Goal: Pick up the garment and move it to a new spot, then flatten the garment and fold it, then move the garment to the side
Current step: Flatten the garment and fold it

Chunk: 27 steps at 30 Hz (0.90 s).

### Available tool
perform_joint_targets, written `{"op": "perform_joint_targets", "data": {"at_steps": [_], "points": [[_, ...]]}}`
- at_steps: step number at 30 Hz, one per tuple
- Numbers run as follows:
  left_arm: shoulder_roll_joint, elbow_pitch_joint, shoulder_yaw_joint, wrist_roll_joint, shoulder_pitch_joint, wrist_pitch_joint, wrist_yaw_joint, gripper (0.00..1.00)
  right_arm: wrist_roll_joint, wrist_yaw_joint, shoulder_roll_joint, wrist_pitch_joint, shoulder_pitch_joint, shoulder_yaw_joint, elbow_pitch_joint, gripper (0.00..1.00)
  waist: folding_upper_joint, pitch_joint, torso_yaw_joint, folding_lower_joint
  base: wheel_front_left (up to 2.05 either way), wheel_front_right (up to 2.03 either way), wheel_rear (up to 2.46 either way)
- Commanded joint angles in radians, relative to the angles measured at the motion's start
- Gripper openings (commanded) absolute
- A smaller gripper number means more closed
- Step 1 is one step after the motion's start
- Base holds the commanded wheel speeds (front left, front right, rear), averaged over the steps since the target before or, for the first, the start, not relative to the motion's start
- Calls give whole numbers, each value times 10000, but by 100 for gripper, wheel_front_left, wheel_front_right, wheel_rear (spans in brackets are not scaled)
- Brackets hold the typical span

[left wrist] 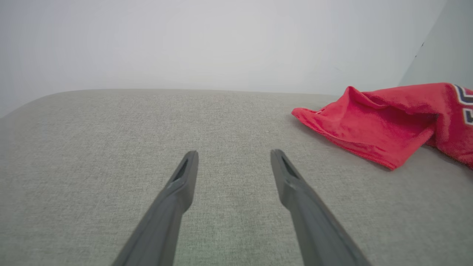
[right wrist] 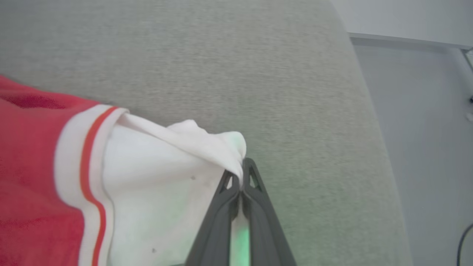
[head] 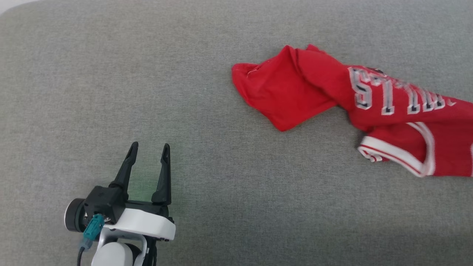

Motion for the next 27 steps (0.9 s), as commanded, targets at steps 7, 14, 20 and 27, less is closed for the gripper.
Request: {"op": "perform_joint_targets", "data": {"at_steps": [7,14,20,27], "points": [[2,120,140,263,-178,-25,-170,100,-838,-19,-43,-1269,-175,-974,1778,0,0,30,-236,0,0,0,0],[58,326,-53,352,-427,-25,-264,100,-1358,-19,545,-2069,-638,-1188,2589,96,0,-21,-393,0,0,0,0],[712,509,-1123,-111,-1362,-25,-287,100,-1451,-19,969,-3415,-686,-1598,2665,100,0,-257,-658,0,0,0,0],[2412,1529,-4205,-1846,-3603,754,-280,100,-945,-14,1819,-4410,-193,-1845,1416,100,0,-542,-1579,0,0,0,0]]}}
